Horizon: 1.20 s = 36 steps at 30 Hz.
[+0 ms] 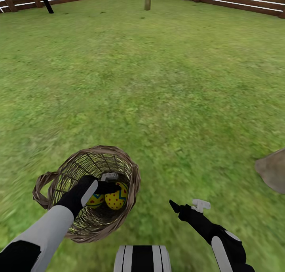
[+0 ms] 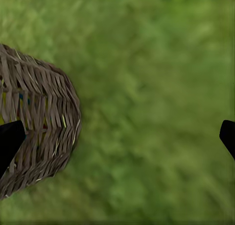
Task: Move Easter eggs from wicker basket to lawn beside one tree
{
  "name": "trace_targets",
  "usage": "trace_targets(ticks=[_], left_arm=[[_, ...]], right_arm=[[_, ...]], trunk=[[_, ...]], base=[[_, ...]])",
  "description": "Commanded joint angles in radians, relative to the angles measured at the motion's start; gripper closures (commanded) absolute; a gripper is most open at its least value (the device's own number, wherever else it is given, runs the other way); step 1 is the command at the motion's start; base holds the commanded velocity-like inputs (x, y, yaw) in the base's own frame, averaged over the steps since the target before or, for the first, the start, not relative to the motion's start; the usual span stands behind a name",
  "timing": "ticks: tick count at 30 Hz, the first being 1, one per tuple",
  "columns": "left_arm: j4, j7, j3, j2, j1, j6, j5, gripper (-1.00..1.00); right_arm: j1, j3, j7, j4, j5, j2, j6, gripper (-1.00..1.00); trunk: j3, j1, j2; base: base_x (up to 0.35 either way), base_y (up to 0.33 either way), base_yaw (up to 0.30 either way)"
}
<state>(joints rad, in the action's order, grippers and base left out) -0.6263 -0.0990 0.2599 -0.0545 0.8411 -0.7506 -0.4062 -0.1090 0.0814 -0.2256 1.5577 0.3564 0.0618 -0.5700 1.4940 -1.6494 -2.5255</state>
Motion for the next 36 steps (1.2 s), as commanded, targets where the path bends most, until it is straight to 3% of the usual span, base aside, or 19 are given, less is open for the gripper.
trace_targets(ticks=[1, 21, 36], left_arm=[[0.015, -0.005, 0.004, -0.001, 0.0, -0.003, -0.006, 1.0], [0.008, -0.007, 0.005, 0.001, 0.0, -0.003, -0.006, 1.0], [0.008, -0.005, 0.003, 0.001, 0.0, -0.016, -0.007, 1.0]], right_arm=[[0.0, 0.003, -0.004, 0.001, 0.003, 0.001, -0.007, -1.0], [-0.001, 0.003, -0.004, -0.001, 0.001, 0.001, -0.008, -1.0], [-0.001, 0.003, -0.004, -0.002, 0.001, 0.001, -0.008, -1.0]], trunk=[[0.001, 0.0, 0.0], [0.001, 0.0, 0.0], [-0.022, 0.003, 0.001]], base=[[0.0, 0.0, 0.0], [0.0, 0.0, 0.0], [0.0, 0.0, 0.0]])
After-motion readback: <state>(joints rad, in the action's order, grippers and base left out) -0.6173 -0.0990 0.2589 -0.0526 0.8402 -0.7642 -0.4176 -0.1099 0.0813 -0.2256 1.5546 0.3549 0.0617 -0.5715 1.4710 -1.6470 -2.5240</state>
